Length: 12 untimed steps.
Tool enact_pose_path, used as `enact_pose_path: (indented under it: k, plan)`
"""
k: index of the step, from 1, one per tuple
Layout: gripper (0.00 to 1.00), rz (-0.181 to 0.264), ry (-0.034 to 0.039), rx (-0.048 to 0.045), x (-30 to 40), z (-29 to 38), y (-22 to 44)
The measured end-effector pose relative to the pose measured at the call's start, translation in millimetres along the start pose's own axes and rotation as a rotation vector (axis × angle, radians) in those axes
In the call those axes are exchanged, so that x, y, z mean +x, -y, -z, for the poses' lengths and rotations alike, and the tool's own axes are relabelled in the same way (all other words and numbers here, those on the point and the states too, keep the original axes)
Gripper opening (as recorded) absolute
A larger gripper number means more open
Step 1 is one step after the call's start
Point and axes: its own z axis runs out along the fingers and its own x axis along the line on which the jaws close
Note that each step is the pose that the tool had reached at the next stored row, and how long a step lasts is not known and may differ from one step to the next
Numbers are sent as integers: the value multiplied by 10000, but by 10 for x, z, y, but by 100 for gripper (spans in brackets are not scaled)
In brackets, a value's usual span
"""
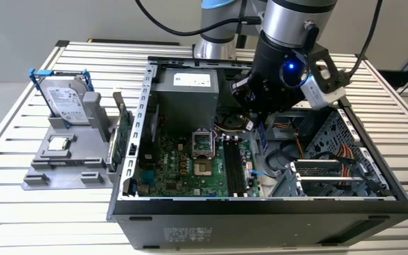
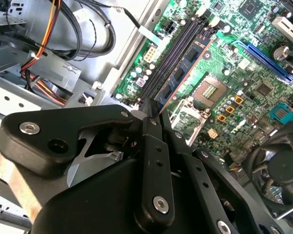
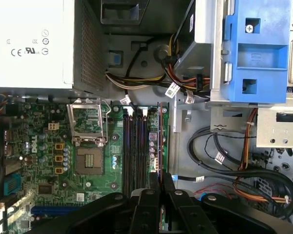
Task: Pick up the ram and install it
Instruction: 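Insert the ram into the slot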
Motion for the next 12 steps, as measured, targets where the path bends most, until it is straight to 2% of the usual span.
enact_pose_path:
  k: [12]
  plan:
    - [0,-1,-1,21,1,-22,0]
